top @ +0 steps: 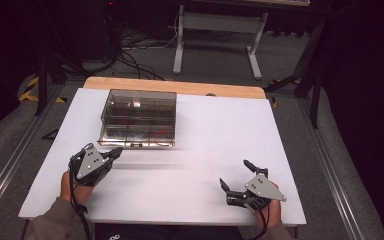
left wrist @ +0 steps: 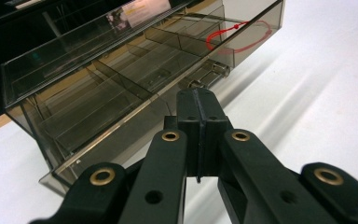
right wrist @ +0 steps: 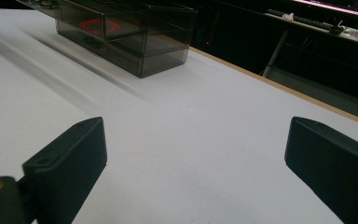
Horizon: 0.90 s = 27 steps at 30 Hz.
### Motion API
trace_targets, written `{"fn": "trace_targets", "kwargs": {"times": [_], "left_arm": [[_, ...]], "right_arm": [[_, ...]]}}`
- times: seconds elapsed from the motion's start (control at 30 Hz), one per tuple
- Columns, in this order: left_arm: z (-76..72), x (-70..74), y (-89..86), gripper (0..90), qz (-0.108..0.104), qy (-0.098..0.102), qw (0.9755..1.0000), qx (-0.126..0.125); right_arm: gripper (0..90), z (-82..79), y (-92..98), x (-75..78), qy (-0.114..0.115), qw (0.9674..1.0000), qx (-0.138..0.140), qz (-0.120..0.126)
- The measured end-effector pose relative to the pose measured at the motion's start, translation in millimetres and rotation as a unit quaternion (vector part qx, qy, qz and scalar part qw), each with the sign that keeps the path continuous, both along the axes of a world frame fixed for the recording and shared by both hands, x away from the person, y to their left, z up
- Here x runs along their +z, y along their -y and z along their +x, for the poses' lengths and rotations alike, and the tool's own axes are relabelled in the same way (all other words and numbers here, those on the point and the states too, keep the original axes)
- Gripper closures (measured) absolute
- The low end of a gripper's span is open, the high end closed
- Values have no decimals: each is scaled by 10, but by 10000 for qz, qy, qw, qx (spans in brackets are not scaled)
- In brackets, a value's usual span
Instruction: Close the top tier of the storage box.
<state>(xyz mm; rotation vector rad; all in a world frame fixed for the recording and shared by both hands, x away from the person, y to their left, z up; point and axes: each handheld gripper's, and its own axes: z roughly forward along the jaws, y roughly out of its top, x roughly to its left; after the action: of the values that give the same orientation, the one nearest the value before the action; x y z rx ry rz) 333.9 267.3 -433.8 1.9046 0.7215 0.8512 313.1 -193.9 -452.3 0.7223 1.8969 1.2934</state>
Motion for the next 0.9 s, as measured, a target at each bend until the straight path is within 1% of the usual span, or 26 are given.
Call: {"fn": "trace_targets", "kwargs": {"times": [0.03, 0.1, 0.13, 0.33, 0.37, 0.4, 0.43, 0.5, 0.53, 0.57, 0.73, 0.77, 0.8, 0.87, 0.9], "left_arm": [[13, 2, 5, 897, -6, 9, 10000, 16], [33, 4, 22, 897, -106, -46, 9999, -13], [44, 8, 26, 897, -61, -12, 10000, -4], [88, 14, 52, 897, -70, -29, 10000, -13], [106, 26, 57, 897, -16, 22, 10000, 23], [115, 27, 64, 897, -23, 36, 10000, 41], [124, 25, 70, 897, -15, 6, 10000, 16], [144, 15, 80, 897, 35, 8, 10000, 55], [151, 7, 86, 897, -8, -39, 10000, 30], [160, 3, 88, 897, 13, -41, 10000, 28], [174, -19, 83, 897, 117, -26, 9999, 124], [187, -42, 74, 897, 131, -78, 9998, 149], [197, -53, 68, 897, 129, -91, 9997, 167], [218, -69, 54, 897, 194, -108, 9996, 172], [217, -75, 47, 897, 132, -109, 9997, 196]], "right_arm": [[61, 0, -1, -1, -4, 10000, 8, 4], [62, 2, -1, -2, -5, 10000, 10, 2], [62, 3, 0, -4, -21, 10000, 10, 14], [63, 10, 5, -9, -36, 10000, 10, 15], [63, 12, 5, -10, -36, 10000, 16, 14], [63, 12, 3, -11, -34, 10000, 18, -1], [63, 10, 1, -12, -44, 10000, 21, -9], [63, 8, -2, -13, -38, 10000, 24, -7], [63, 8, -2, -13, -35, 10000, 26, -11], [65, 9, -1, -14, -39, 10000, 26, -14], [66, 11, -4, -17, -32, 10000, 53, -41], [66, 10, -7, -21, -47, 10000, 55, -45], [66, 12, -8, -21, -44, 10000, 57, -51], [66, 10, -9, -22, -55, 9999, 65, -60], [66, 10, -8, -23, -53, 9999, 70, -63]]}}
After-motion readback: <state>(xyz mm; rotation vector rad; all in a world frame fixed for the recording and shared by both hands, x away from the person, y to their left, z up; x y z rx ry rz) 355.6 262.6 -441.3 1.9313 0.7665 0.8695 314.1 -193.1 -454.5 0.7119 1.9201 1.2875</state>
